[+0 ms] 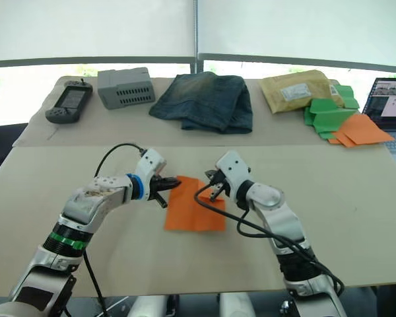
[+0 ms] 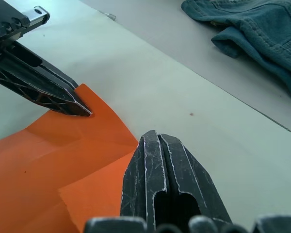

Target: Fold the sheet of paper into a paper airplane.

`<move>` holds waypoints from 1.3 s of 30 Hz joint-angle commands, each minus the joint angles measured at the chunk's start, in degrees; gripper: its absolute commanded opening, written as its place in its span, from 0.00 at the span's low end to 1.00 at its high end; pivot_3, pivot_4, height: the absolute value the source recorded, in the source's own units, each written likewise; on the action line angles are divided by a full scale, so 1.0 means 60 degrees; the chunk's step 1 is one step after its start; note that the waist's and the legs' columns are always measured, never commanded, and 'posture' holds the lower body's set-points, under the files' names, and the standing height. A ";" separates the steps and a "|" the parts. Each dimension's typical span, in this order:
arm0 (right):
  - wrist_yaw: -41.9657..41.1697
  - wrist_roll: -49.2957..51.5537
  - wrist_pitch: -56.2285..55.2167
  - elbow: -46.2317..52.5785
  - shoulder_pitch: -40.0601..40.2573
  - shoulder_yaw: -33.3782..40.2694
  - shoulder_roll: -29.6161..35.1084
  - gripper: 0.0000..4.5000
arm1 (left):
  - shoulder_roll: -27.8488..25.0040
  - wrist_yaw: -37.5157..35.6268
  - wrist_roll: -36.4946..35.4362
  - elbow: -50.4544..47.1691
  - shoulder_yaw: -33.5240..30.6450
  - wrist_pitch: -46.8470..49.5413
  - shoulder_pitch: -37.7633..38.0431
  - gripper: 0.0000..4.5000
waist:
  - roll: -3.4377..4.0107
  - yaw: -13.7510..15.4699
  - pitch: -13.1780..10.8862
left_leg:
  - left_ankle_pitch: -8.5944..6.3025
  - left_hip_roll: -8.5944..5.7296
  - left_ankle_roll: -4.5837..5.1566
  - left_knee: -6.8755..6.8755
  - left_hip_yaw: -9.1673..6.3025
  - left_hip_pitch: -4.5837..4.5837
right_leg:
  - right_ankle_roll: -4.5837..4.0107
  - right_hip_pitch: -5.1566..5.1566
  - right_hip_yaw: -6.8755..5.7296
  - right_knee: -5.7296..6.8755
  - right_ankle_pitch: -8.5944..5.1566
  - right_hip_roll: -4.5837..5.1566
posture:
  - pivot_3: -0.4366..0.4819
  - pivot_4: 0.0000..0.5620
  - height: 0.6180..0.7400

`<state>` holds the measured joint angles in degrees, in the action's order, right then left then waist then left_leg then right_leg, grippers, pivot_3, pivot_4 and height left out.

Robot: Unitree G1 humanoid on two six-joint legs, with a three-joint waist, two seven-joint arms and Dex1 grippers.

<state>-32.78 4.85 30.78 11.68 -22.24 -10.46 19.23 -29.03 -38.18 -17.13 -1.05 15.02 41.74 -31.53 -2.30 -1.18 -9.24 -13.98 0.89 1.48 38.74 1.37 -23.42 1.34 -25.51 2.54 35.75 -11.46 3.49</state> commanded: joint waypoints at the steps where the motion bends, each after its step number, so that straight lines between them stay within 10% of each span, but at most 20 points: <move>1: 0.0090 0.0135 0.0061 0.0483 0.0004 0.0069 -0.0038 0.00 | -0.0117 -0.0408 0.0714 0.0031 0.0364 -0.1096 -0.0283 0.01 | 0.0000 0.0054 0.0000 | -0.0001 -0.0003 0.0001 0.0001 0.0001 -0.0007 | 0.0002 -0.0003 0.0000 -0.0003 -0.0001 0.0006 | 0.48 0.27 0.85; 39: -0.0279 -0.0206 -0.0280 -0.0106 0.1424 -0.0511 0.0580 0.00 | 0.1341 -0.0578 0.1994 -0.0487 0.1549 -0.0333 0.0072 0.01 | -0.0001 0.0093 0.0000 | 0.0001 -0.0007 0.0004 0.0049 0.0021 0.0056 | 0.0065 0.0072 -0.0005 0.0022 -0.0034 -0.0010 | 0.48 0.27 0.85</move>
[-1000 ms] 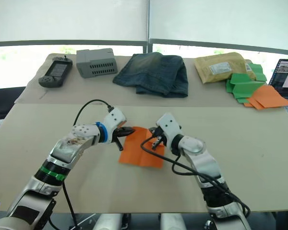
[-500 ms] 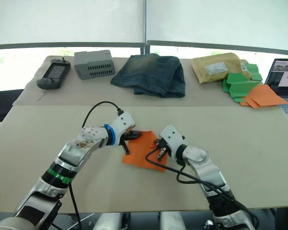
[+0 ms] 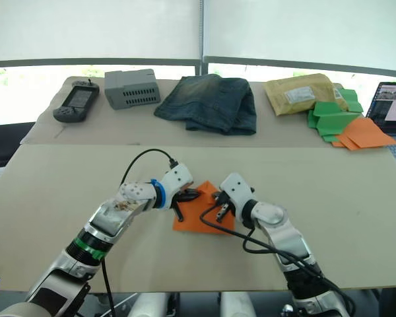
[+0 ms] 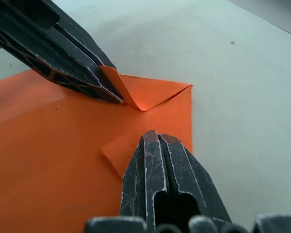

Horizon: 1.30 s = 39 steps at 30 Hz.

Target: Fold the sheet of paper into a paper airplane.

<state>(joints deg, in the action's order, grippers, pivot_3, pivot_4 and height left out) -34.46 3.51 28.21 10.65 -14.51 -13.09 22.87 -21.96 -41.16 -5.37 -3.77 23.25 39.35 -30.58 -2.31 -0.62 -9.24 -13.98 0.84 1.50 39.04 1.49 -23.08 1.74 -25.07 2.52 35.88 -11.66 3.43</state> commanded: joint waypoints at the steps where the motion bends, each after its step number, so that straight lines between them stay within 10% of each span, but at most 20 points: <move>1: 0.0007 0.0023 0.0151 0.0087 0.0130 -0.0070 -0.0029 0.00 | 0.0192 -0.0089 0.0040 -0.0015 0.0189 0.0103 -0.0069 0.01 | 0.0000 0.0001 0.0000 | 0.0000 0.0000 0.0000 0.0001 0.0000 0.0001 | 0.0000 0.0001 0.0000 0.0000 0.0000 0.0000 | 0.48 0.27 0.85; 34: -0.1480 -0.0125 -0.1202 -0.3002 -0.2219 -0.0298 -0.0163 0.00 | 0.0410 0.0066 0.0045 0.0248 -0.0191 0.0453 -0.0081 0.01 | 0.0002 -0.0035 0.0001 | 0.0010 0.0001 -0.0004 0.0013 0.0004 0.0050 | -0.0014 0.0035 0.0005 0.0028 0.0017 -0.0005 | 0.48 0.27 0.85; 39: -0.1421 -0.0140 -0.1260 -0.3334 -0.2292 -0.0299 -0.0351 0.00 | 0.0540 -0.0021 -0.0216 0.0225 -0.0429 0.0737 -0.0091 0.39 | 0.0002 -0.0075 0.0001 | 0.0010 0.0003 -0.0004 0.0013 -0.0001 0.0069 | -0.0008 0.0050 0.0007 0.0029 0.0014 -0.0006 | 0.48 0.27 0.85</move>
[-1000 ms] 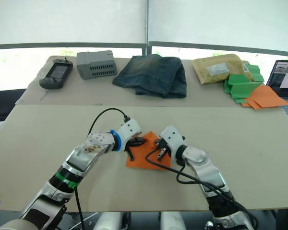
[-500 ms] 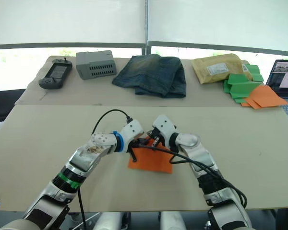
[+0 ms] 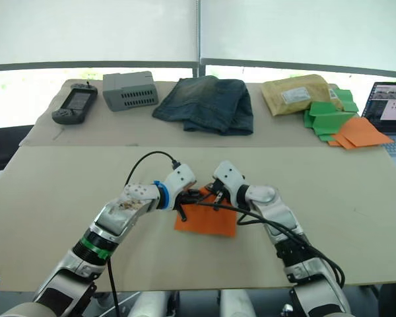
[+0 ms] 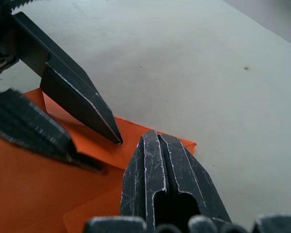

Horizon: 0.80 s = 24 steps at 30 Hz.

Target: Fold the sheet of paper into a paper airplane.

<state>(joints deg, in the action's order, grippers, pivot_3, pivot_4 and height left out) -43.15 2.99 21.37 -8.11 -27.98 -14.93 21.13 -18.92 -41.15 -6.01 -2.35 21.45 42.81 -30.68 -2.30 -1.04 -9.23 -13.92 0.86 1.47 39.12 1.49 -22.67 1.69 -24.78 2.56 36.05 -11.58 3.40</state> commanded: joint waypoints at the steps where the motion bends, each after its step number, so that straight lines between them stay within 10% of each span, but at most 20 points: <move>1: 0.0037 -0.0107 -0.0133 -0.0284 -0.0058 -0.0035 -0.0075 0.00 | 0.0029 -0.0066 -0.0201 -0.0057 -0.0202 0.0251 -0.0103 0.47 | 0.0000 -0.0009 0.0000 | 0.0000 0.0000 0.0000 0.0000 -0.0001 0.0002 | 0.0000 0.0000 0.0000 0.0002 0.0000 -0.0001 | 0.48 0.27 0.85; 8: 0.0069 -0.0234 -0.0139 -0.0462 0.0025 -0.0176 -0.0126 0.00 | -0.0384 -0.0415 -0.1512 -0.0598 -0.1901 0.1063 -0.0443 1.00 | 0.0000 -0.0054 0.0000 | 0.0000 0.0009 0.0000 -0.0002 -0.0007 0.0026 | 0.0002 0.0016 0.0001 0.0006 -0.0002 -0.0006 | 0.48 0.27 0.85; 13: 0.0125 -0.0287 -0.0166 -0.0449 0.0137 -0.0258 -0.0190 0.00 | -0.0502 -0.0432 -0.1787 -0.0476 -0.2374 0.0664 -0.0353 1.00 | 0.0000 -0.0051 0.0000 | -0.0001 0.0008 -0.0001 -0.0007 -0.0010 0.0060 | 0.0002 0.0062 0.0001 -0.0010 -0.0003 0.0000 | 0.48 0.27 0.85; 24: 0.0152 -0.0459 -0.0118 -0.0271 0.0293 -0.0360 -0.0364 0.00 | -0.0572 -0.0254 -0.0649 0.0113 -0.0796 -0.0749 0.0176 0.22 | 0.0001 -0.0095 0.0000 | -0.0001 0.0008 -0.0002 -0.0019 -0.0010 0.0079 | 0.0000 0.0076 0.0003 -0.0013 -0.0006 -0.0001 | 0.48 0.27 0.85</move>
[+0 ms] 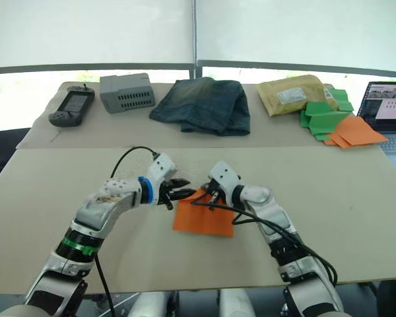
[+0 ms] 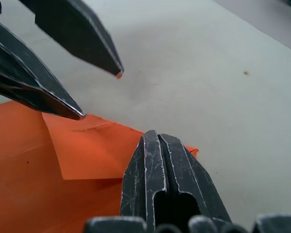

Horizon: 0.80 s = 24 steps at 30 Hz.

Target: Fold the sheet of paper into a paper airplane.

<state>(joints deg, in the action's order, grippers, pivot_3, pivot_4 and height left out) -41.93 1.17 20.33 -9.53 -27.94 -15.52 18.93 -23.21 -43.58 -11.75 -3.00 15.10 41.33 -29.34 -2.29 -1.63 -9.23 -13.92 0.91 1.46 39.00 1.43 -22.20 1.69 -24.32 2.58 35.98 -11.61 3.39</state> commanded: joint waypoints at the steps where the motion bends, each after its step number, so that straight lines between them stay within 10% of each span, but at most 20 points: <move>1: -0.0054 -0.0157 0.0061 -0.0009 0.0302 -0.0258 0.0016 0.00 | 0.0177 0.0184 0.0381 0.0317 0.0329 -0.0551 -0.0026 0.14 | 0.0000 0.0006 0.0000 | 0.0000 0.0000 0.0000 0.0000 0.0000 0.0001 | 0.0000 0.0001 0.0000 0.0001 -0.0001 0.0001 | 0.48 0.27 0.85; 3: -0.0059 -0.0160 0.0066 0.0024 0.0315 -0.0233 0.0040 0.00 | 0.0197 0.0223 0.0525 0.0488 0.0444 -0.0636 0.0023 0.01 | 0.0000 -0.0006 0.0000 | 0.0000 0.0001 0.0000 0.0000 0.0001 -0.0001 | 0.0002 0.0001 0.0001 -0.0002 -0.0002 0.0003 | 0.48 0.27 0.85; 24: 0.0814 -0.0446 0.0227 -0.0111 0.0134 -0.0026 -0.0135 0.00 | 0.0255 0.0381 0.0959 0.0678 0.0744 -0.0866 0.0540 0.01 | 0.0002 -0.0023 0.0002 | 0.0000 0.0007 0.0001 -0.0004 0.0000 0.0033 | 0.0010 0.0025 0.0000 0.0002 -0.0004 0.0008 | 0.48 0.27 0.85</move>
<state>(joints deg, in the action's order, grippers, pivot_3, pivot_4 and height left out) -38.61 0.17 20.70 -8.26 -27.22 -17.20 16.90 -21.68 -41.06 -6.79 0.33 18.29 35.30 -27.06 -2.28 -1.76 -9.22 -13.92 0.95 1.47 38.98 1.42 -21.99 1.74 -24.18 2.58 36.00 -11.63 3.44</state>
